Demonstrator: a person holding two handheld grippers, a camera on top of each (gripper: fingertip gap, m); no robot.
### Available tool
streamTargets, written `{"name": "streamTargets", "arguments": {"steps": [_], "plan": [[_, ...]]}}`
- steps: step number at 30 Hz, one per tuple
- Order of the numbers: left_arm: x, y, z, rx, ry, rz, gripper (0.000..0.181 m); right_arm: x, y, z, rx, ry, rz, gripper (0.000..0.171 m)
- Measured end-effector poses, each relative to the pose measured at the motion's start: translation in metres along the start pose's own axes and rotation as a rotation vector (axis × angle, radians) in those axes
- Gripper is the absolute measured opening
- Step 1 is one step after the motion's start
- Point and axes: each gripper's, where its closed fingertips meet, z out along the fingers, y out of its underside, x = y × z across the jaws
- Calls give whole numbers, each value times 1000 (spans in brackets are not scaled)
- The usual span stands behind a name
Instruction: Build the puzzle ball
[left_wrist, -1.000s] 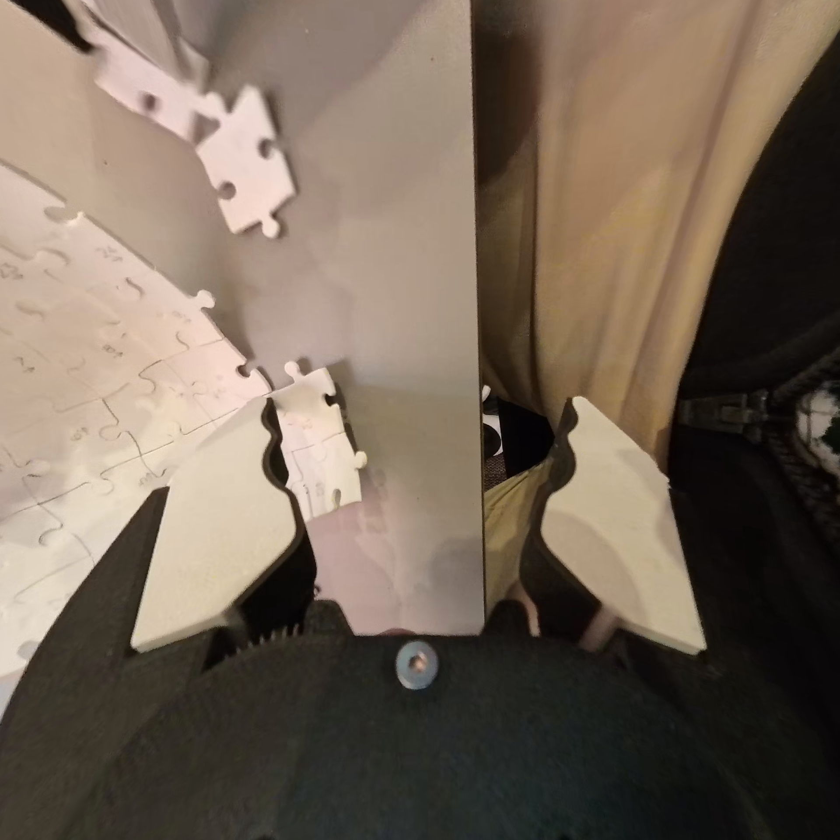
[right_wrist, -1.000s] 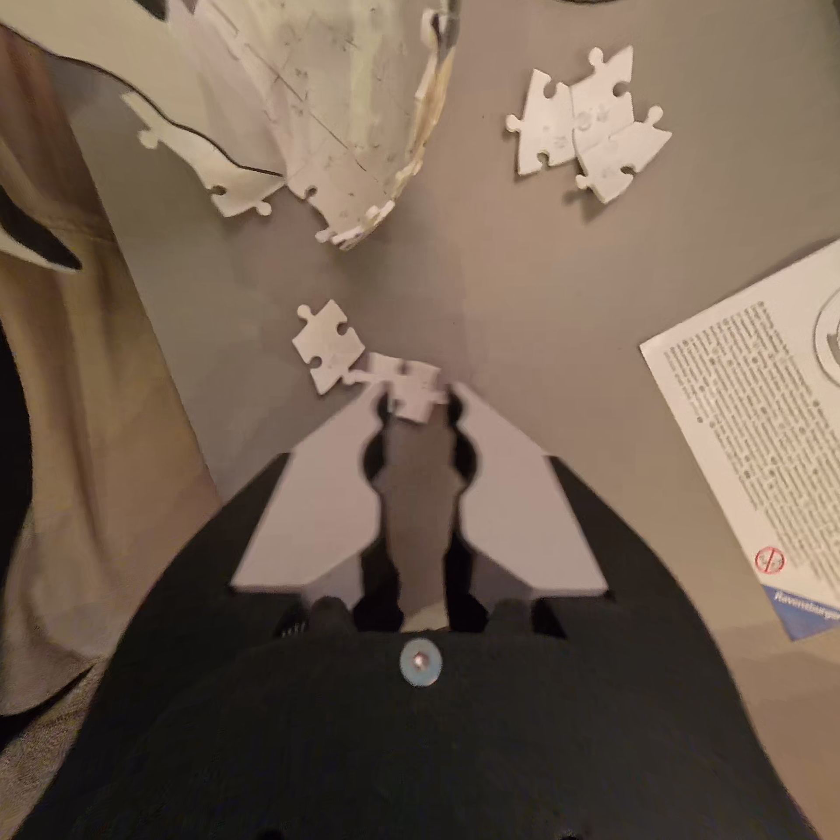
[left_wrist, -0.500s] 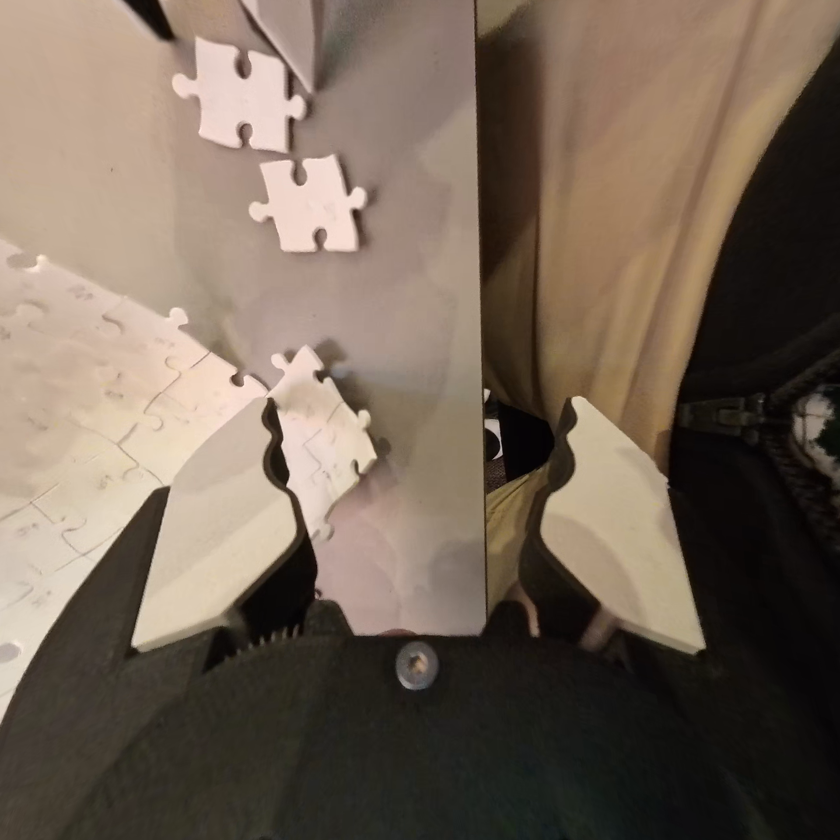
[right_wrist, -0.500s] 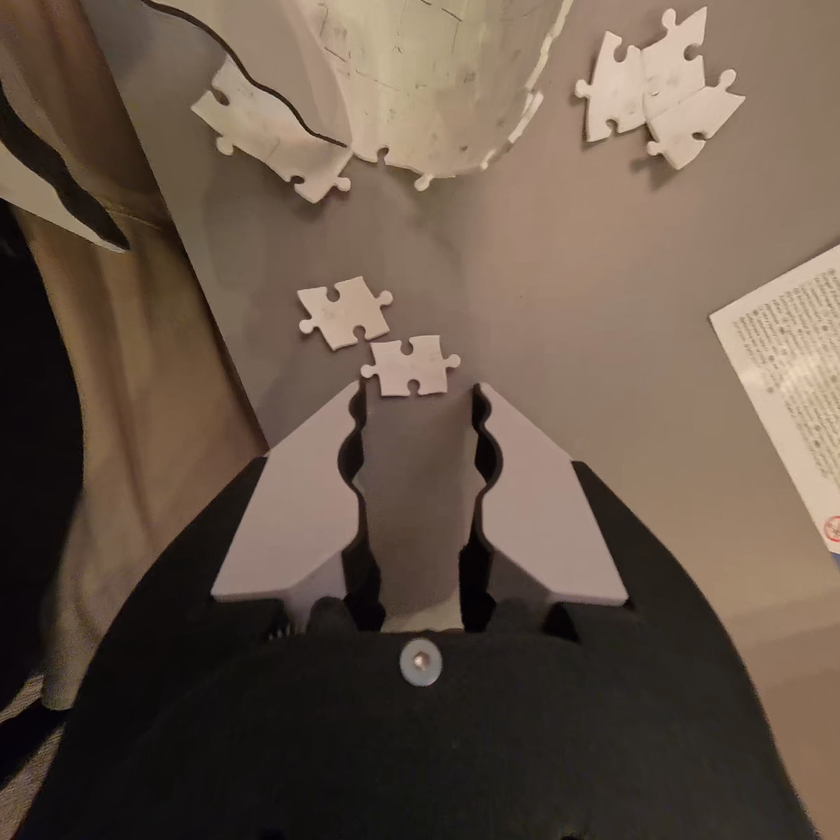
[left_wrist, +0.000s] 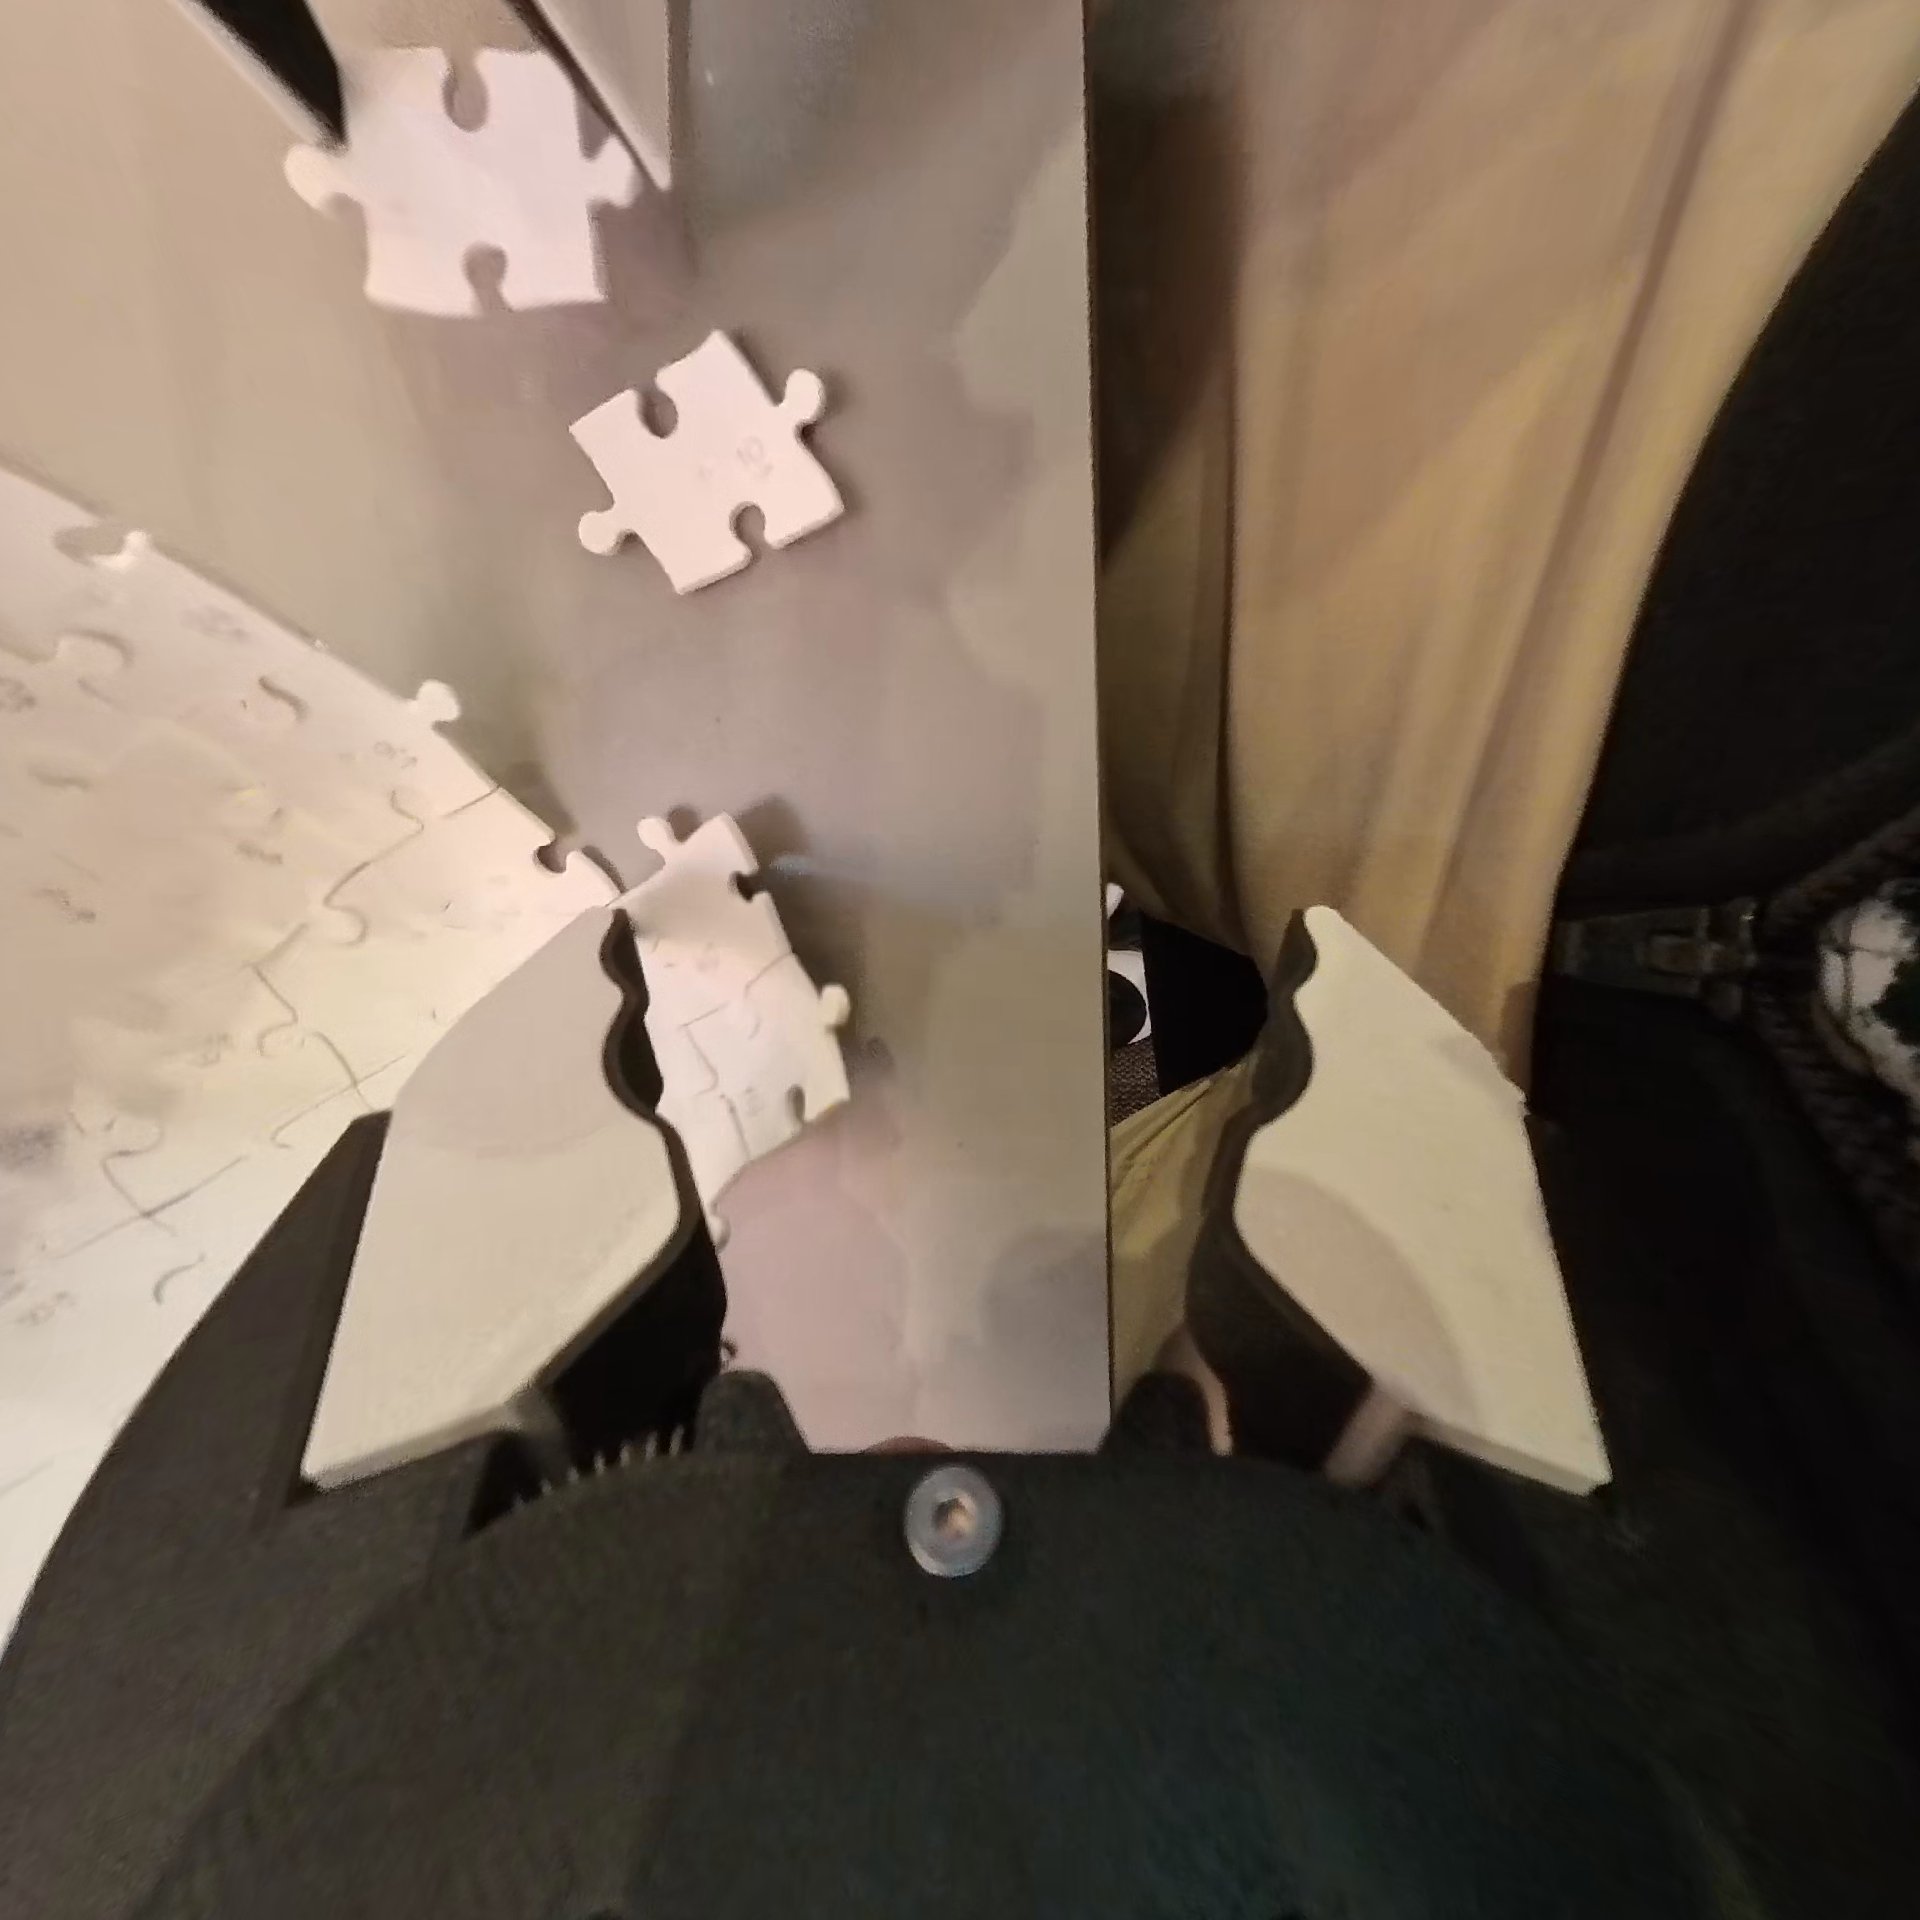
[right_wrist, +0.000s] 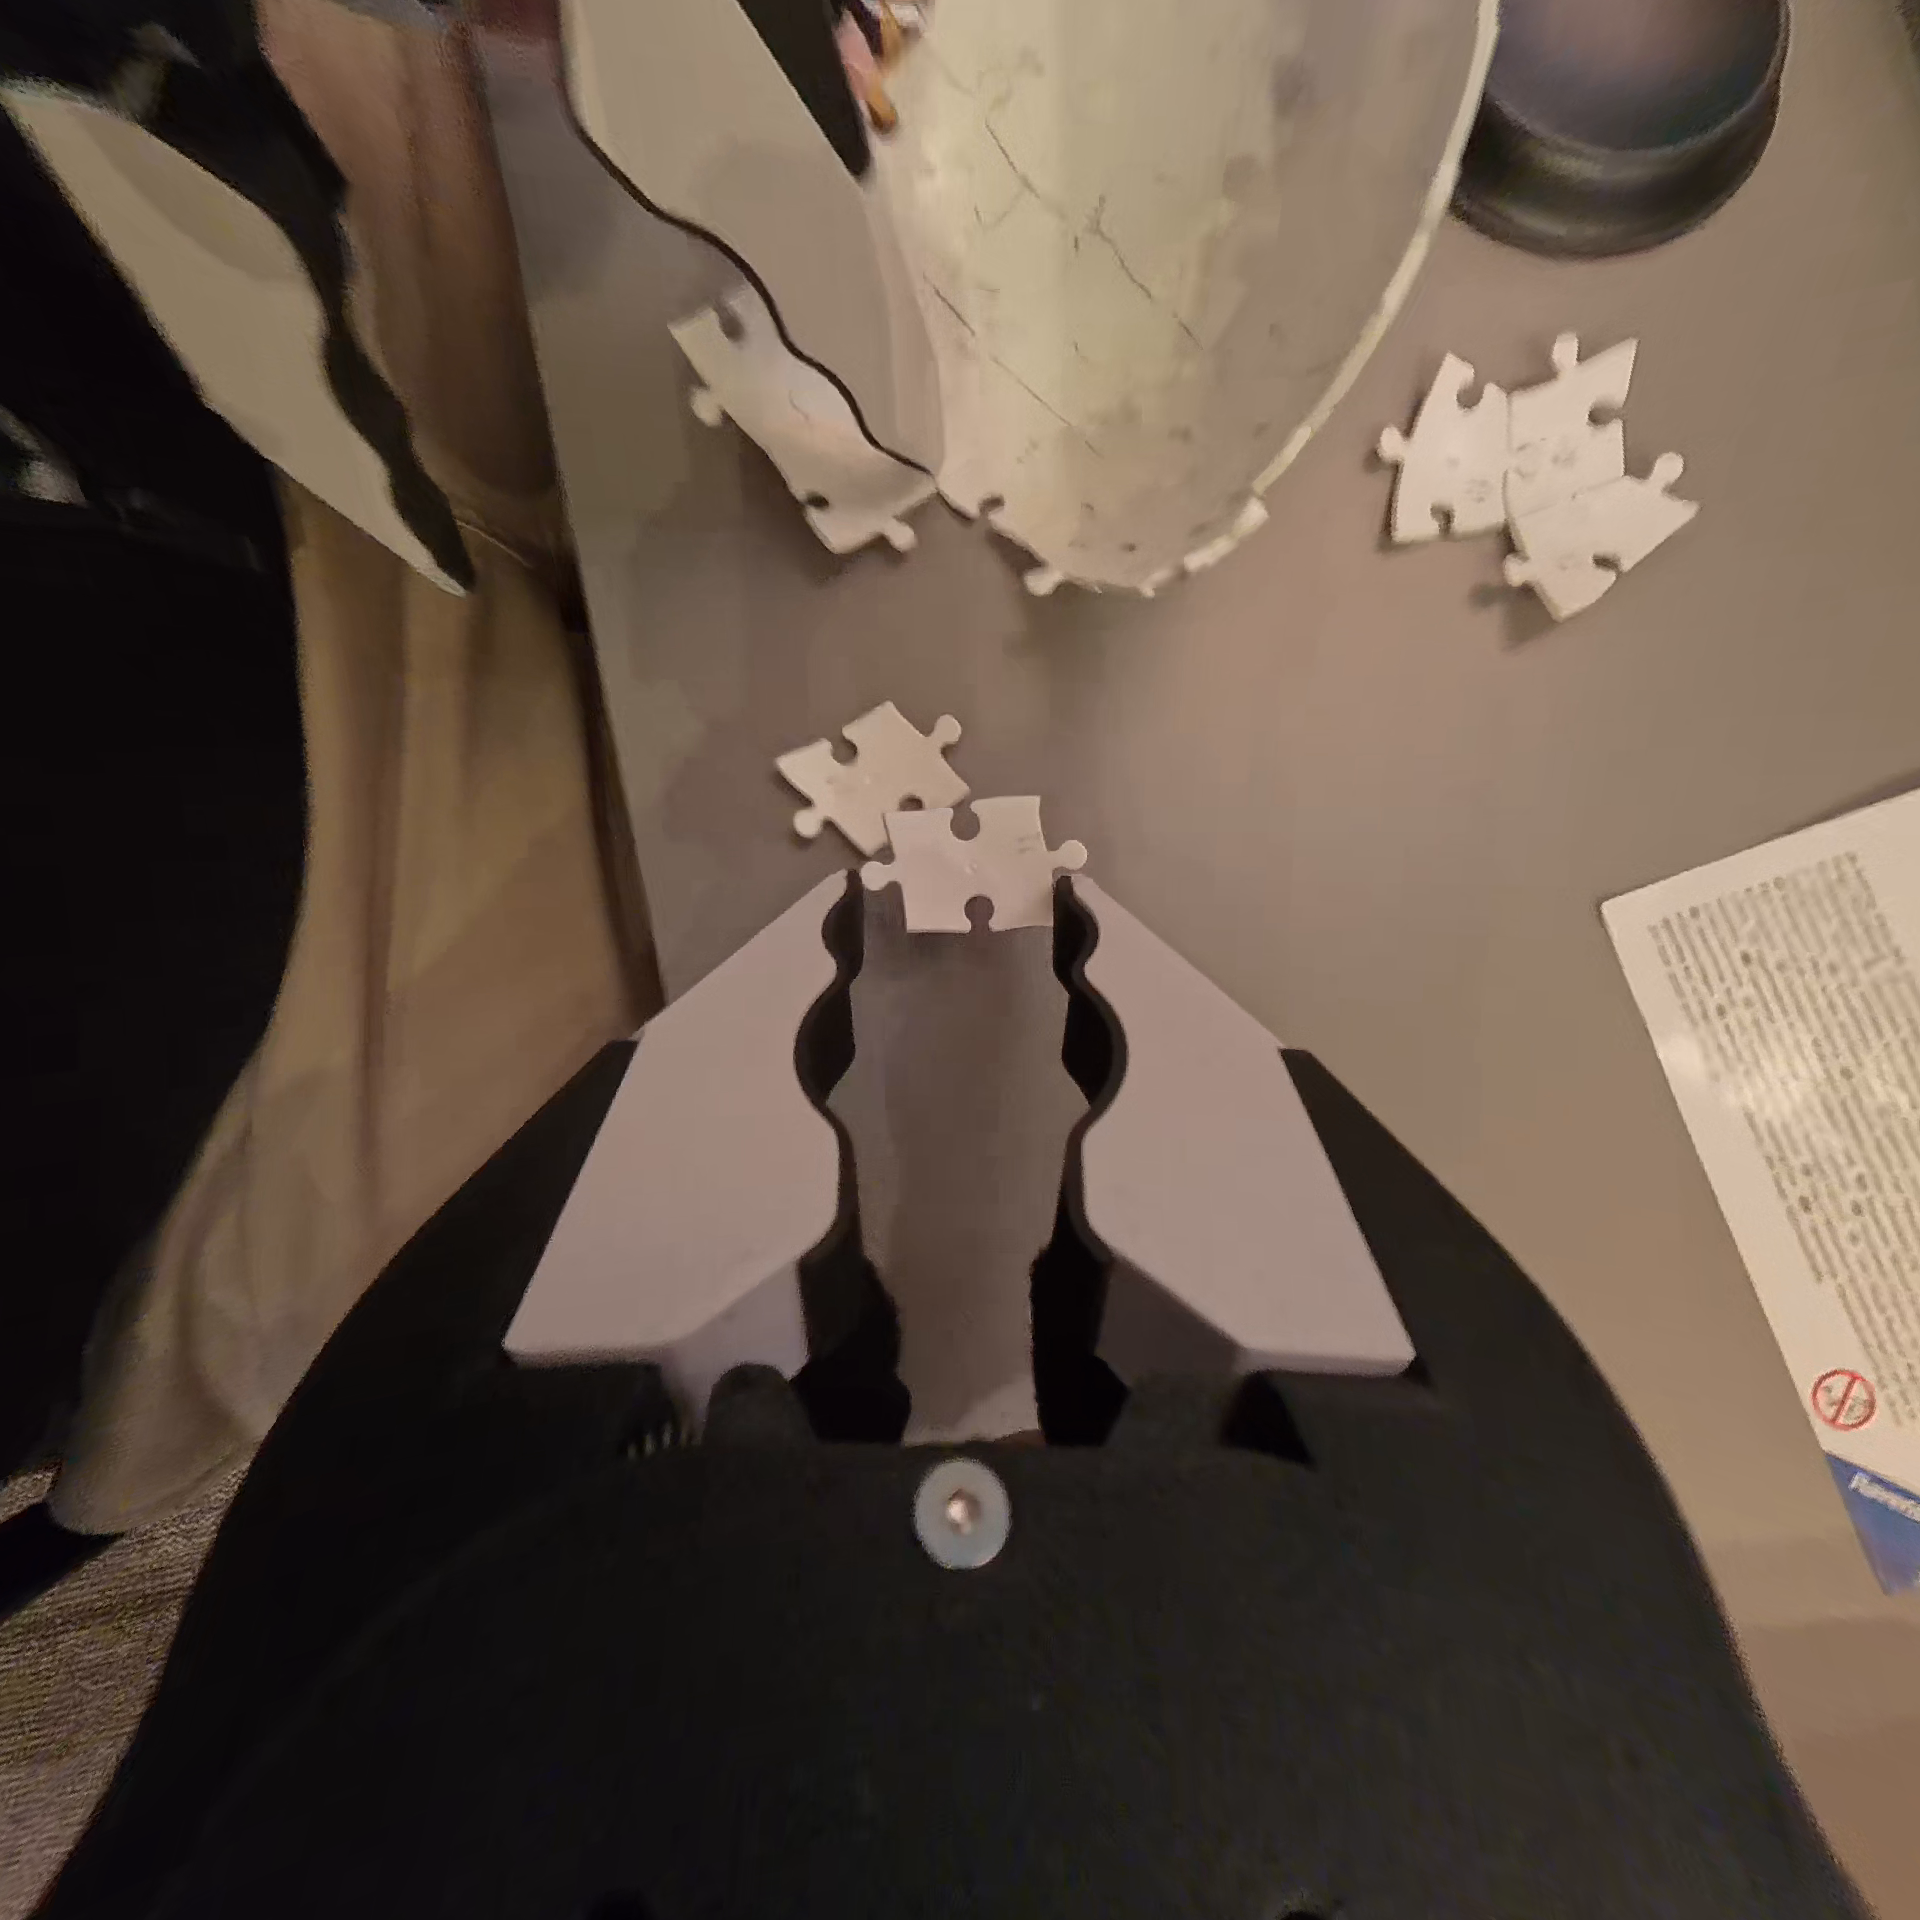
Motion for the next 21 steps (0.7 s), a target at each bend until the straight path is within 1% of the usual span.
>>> {"name": "streamTargets", "arguments": {"steps": [4,8,11,14,21], "plan": [[0,0,0,1,1,1,113,-15,-30,-9,47,-37,-116,35],[0,0,0,4,0,6,113,-17,-47,11,-23,-34,-282,35],[0,1,-1,8,1,4,111,-16,-50,27,-87,-34,-407,35],[1,2,-1,7,2,5,112,-15,-53,37,-139,-22,-475,35],[2,2,-1,16,6,7,114,-14,-49,48,-204,1,-521,35]]}}
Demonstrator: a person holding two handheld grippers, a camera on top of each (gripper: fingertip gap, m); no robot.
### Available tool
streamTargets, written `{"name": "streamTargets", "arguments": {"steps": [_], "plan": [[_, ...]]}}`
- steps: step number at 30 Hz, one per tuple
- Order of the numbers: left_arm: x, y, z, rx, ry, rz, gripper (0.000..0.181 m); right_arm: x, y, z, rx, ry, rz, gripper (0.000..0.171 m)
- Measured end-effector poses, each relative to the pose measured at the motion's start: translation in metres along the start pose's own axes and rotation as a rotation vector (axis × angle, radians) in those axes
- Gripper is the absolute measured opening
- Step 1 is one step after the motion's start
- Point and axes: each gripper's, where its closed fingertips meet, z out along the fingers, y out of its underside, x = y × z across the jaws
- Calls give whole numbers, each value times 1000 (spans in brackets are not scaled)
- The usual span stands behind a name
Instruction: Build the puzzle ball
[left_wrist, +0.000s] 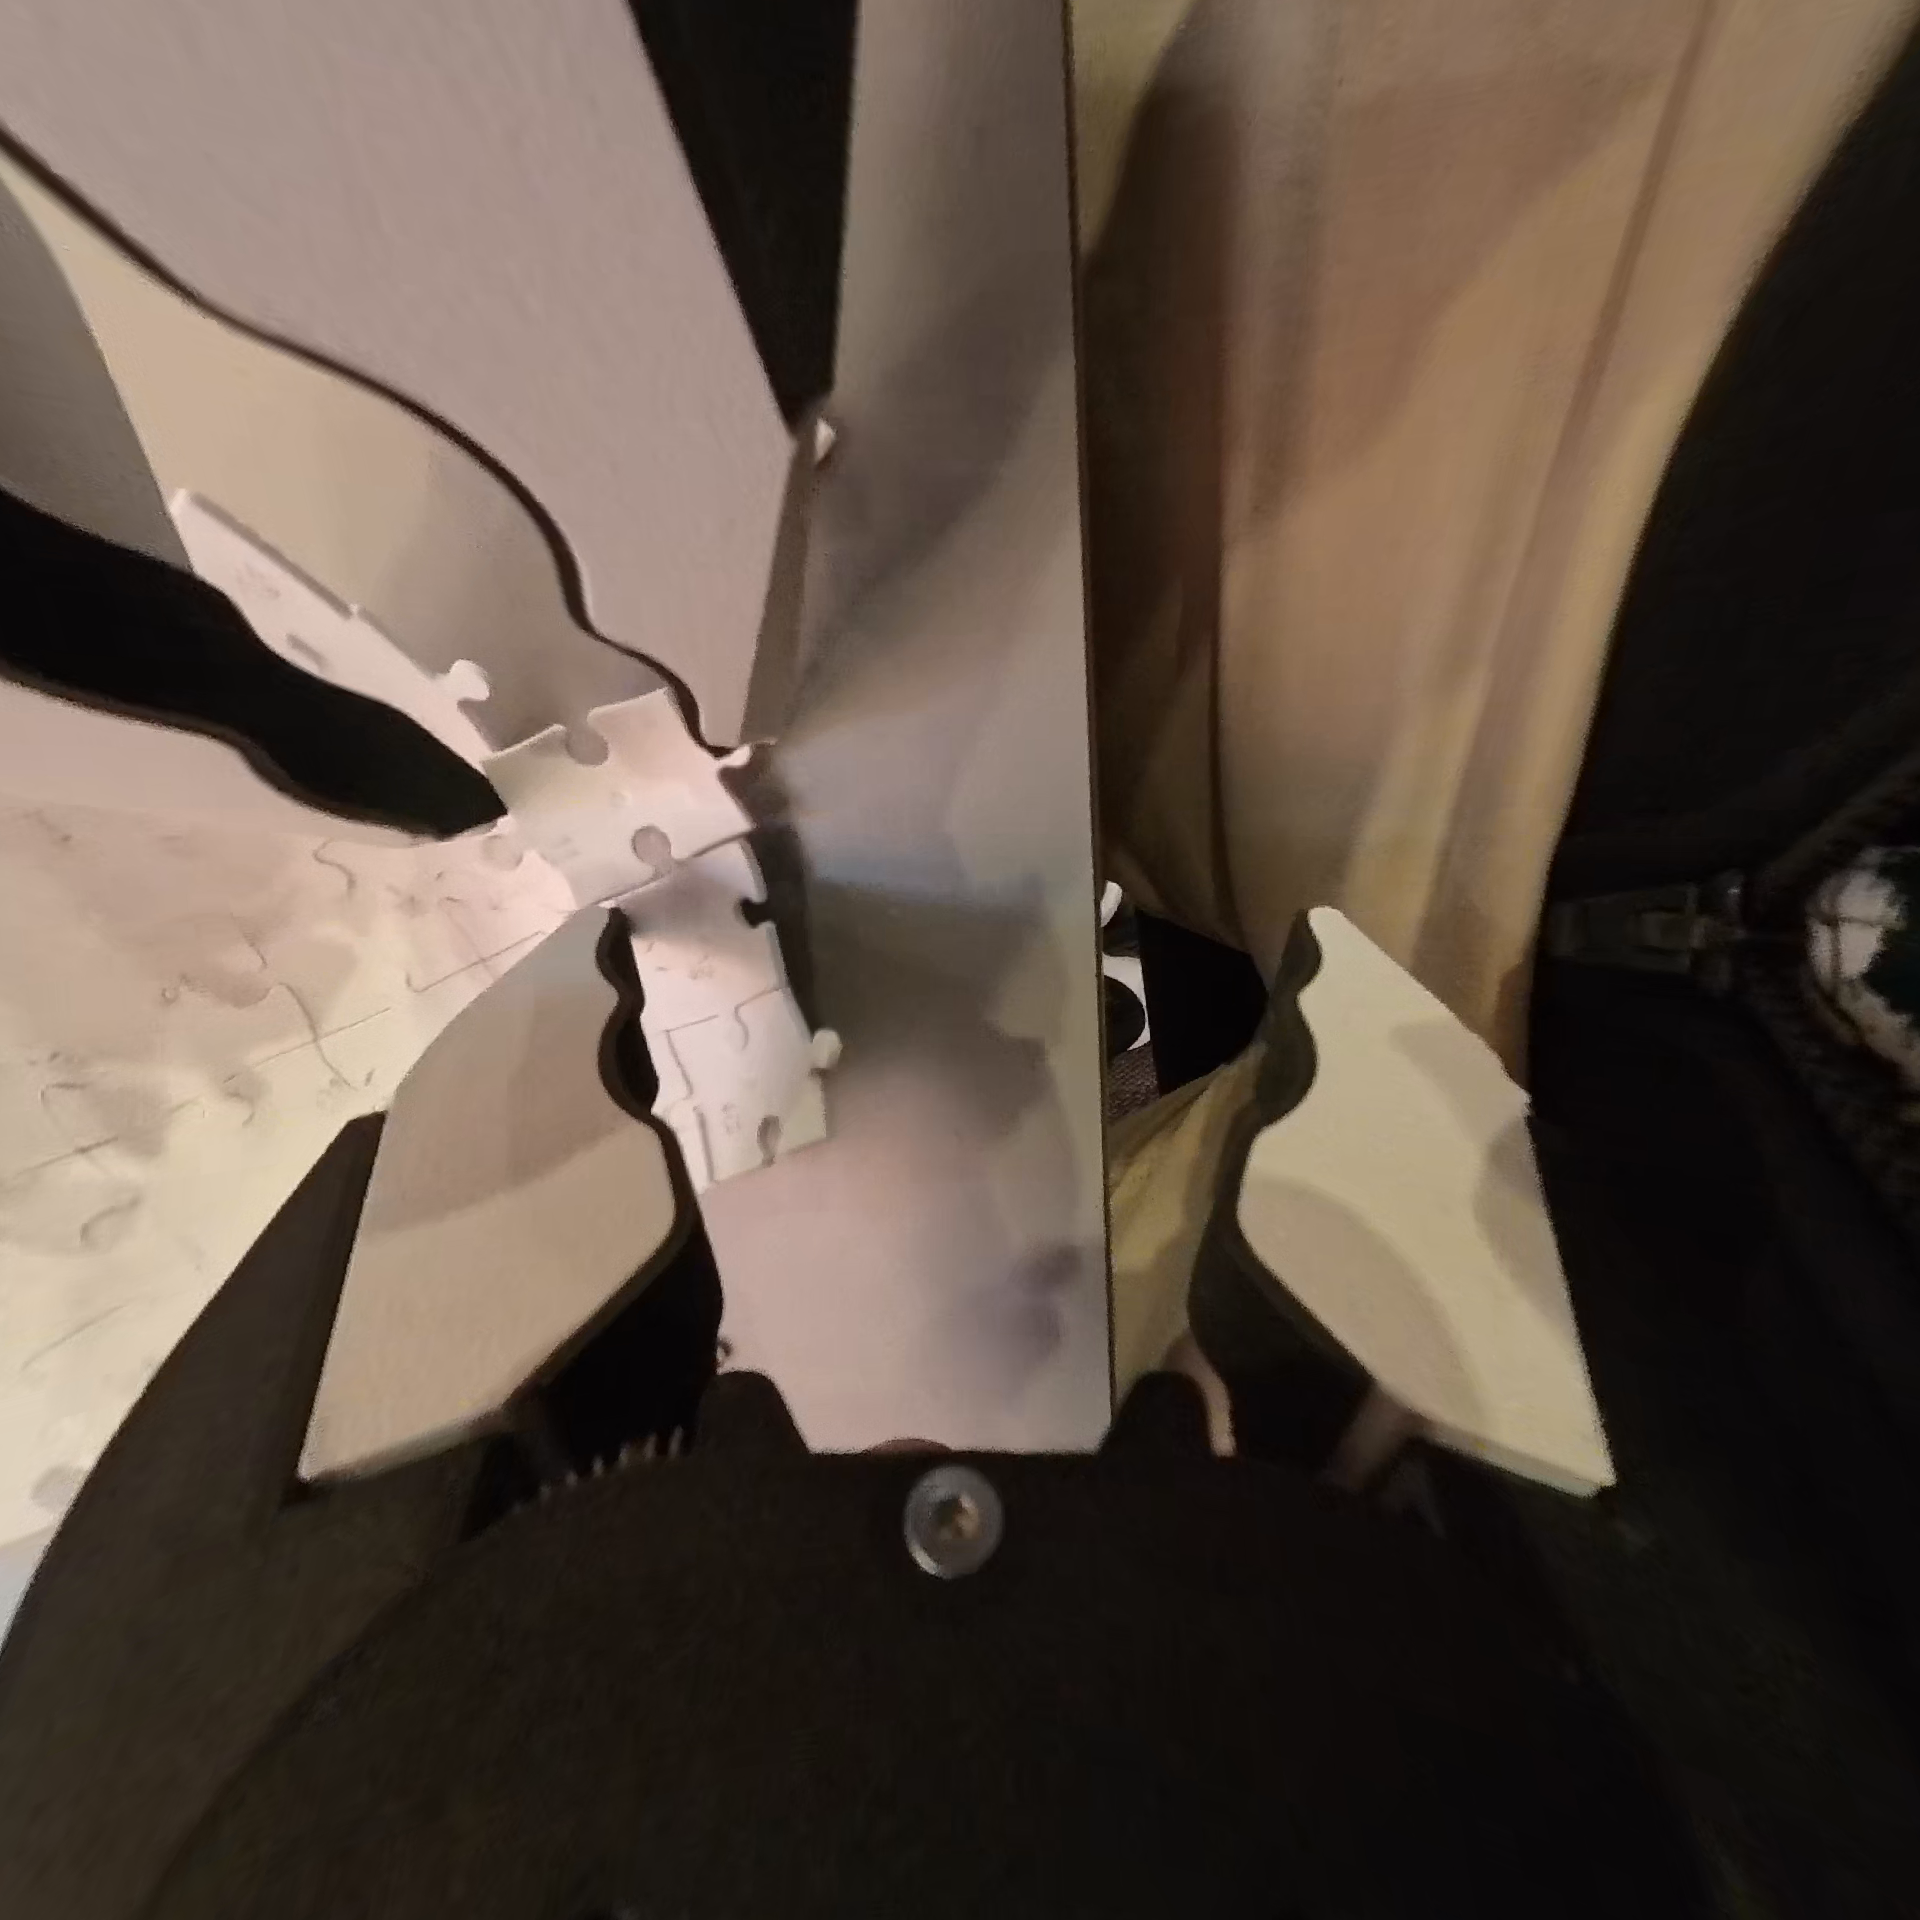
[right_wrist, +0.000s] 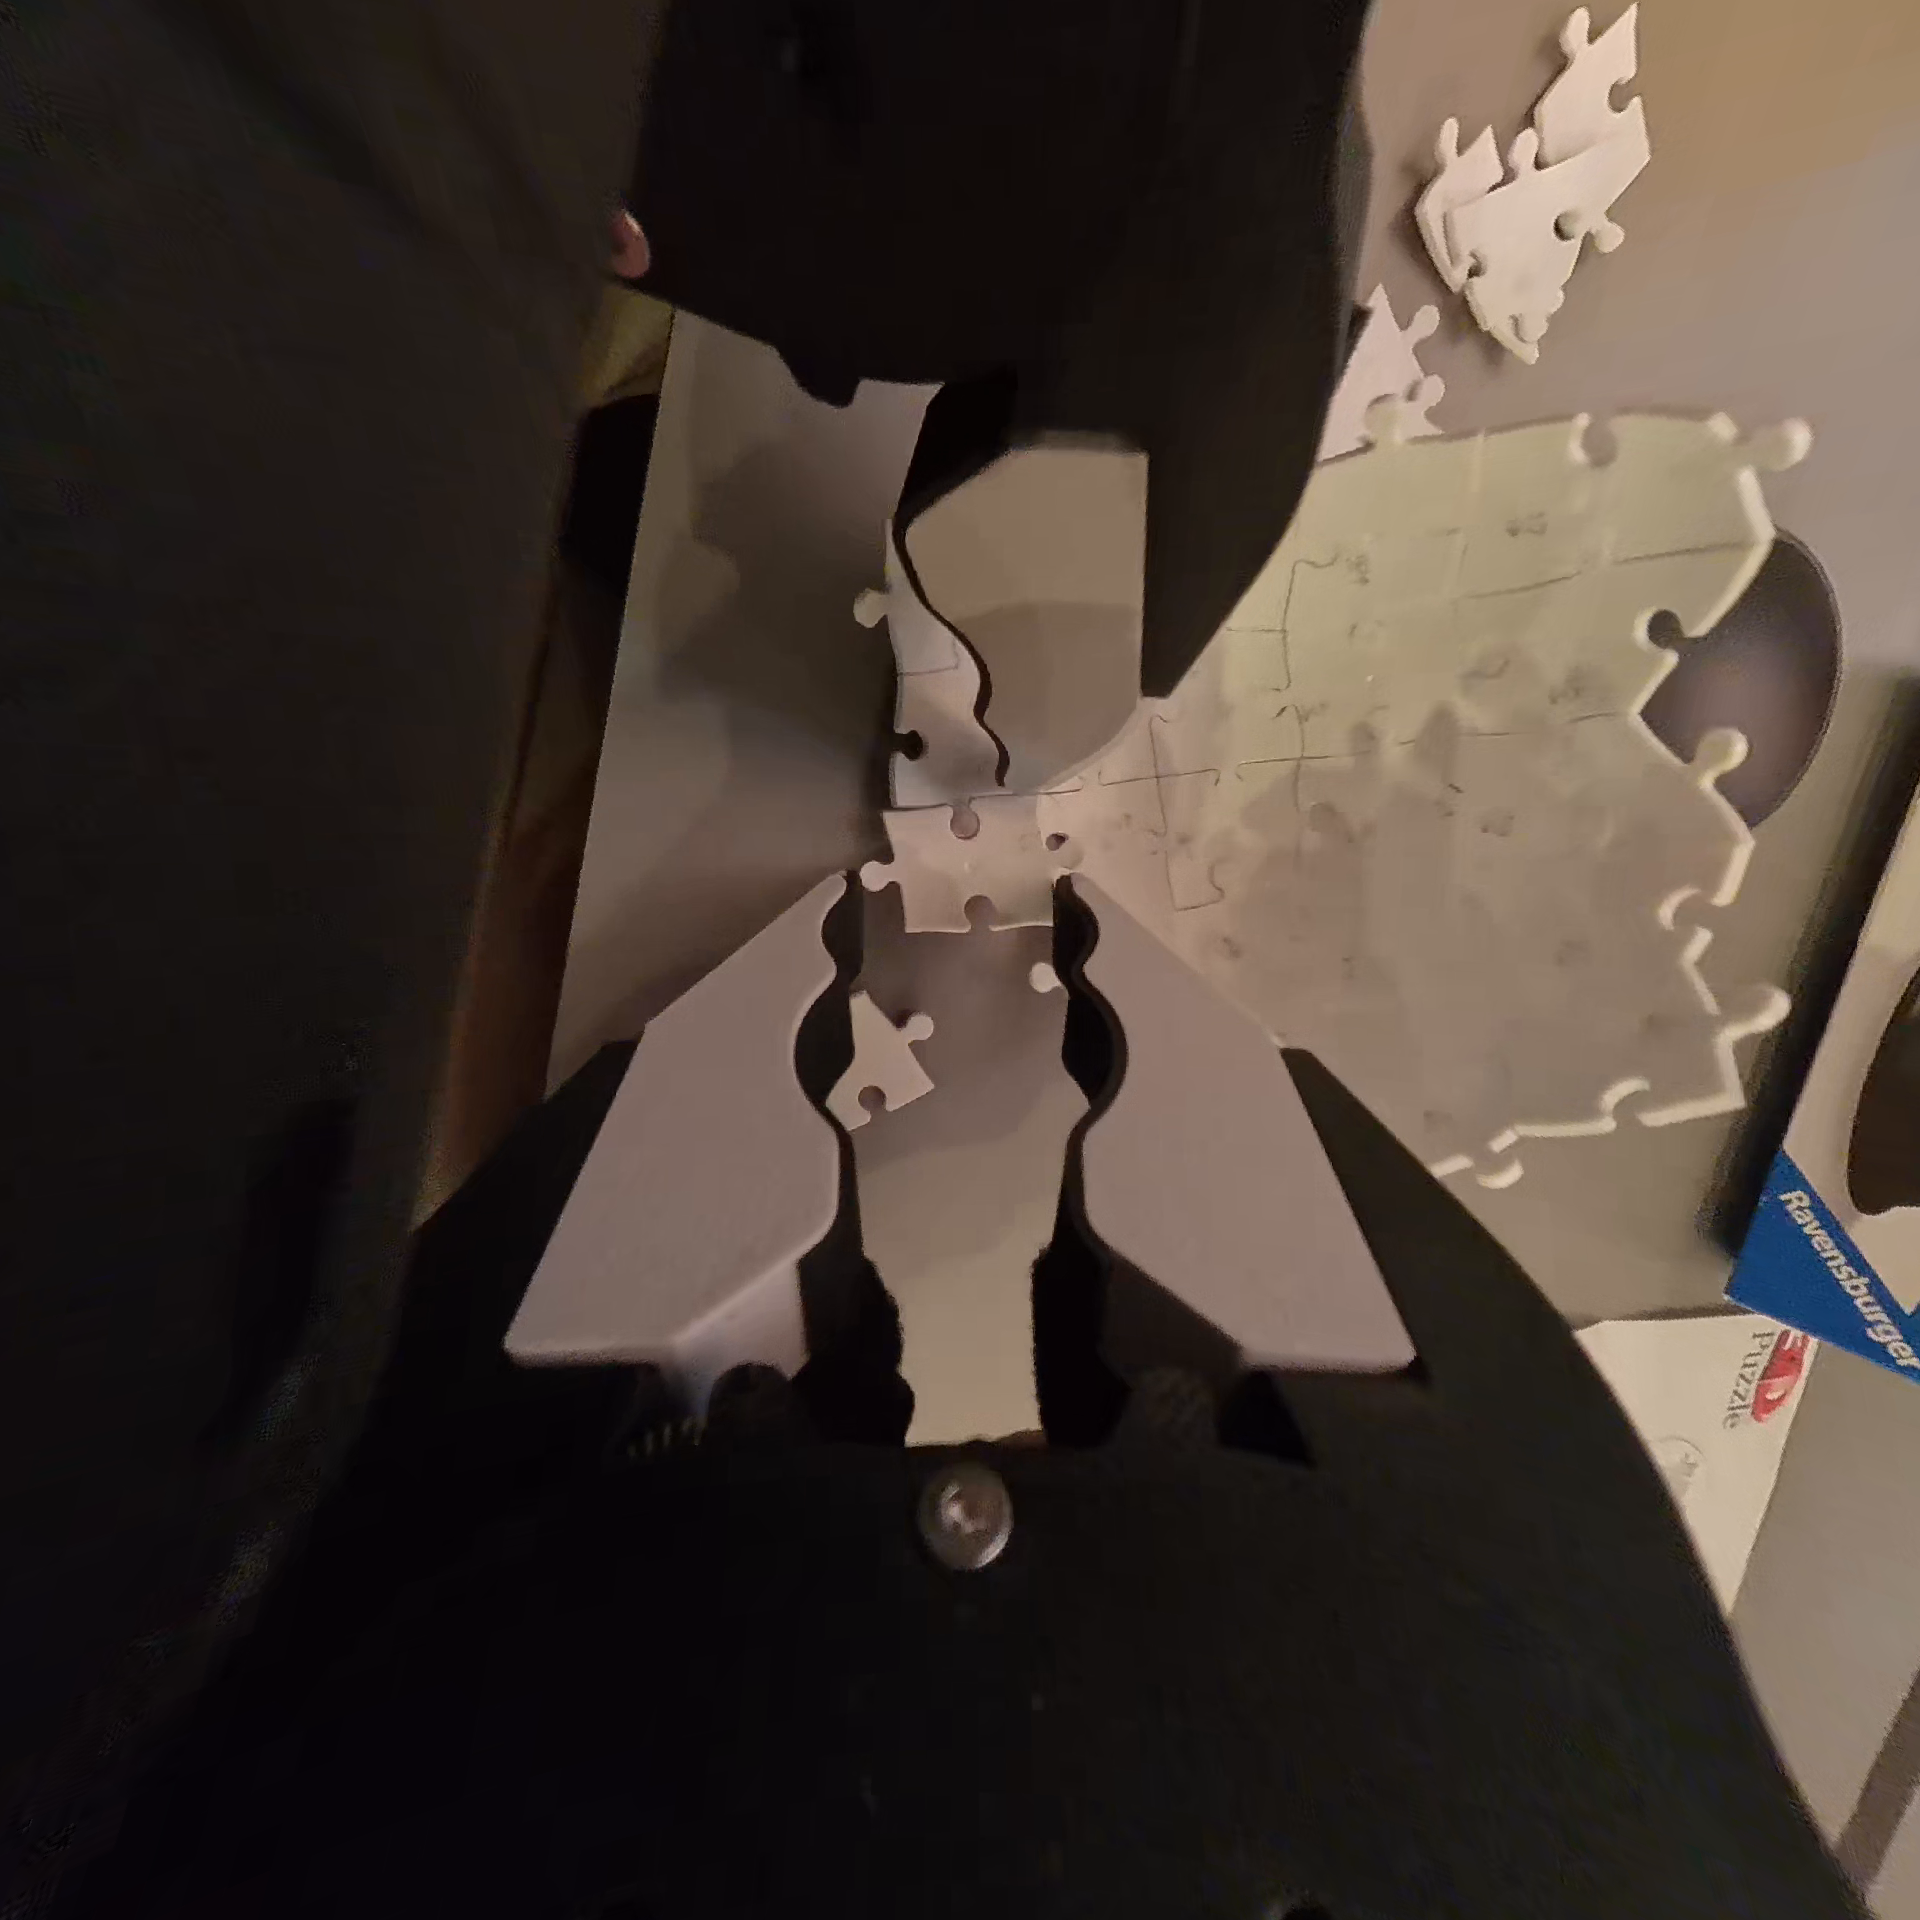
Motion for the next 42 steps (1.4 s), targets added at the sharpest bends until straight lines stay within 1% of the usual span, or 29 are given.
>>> {"name": "streamTargets", "arguments": {"steps": [5,11,17,20,23,25,29,42], "plan": [[0,1,0,2,-2,3,115,5,0,2,-29,21,-27,35],[0,1,-1,7,3,-1,114,2,-1,3,-31,-28,-24,36],[1,1,-1,8,2,-2,114,2,0,4,-21,-25,-12,41],[1,1,-1,8,2,-1,114,3,-1,1,-1,-19,0,42],[1,1,-1,5,1,0,114,-4,-6,-4,48,-53,15,40],[1,1,-1,4,0,0,114,-9,-10,-1,78,-79,19,40],[2,1,-1,1,0,2,114,-13,-11,7,79,-90,32,42],[3,2,-1,-3,2,4,115,-19,-14,9,54,-132,58,33]]}}
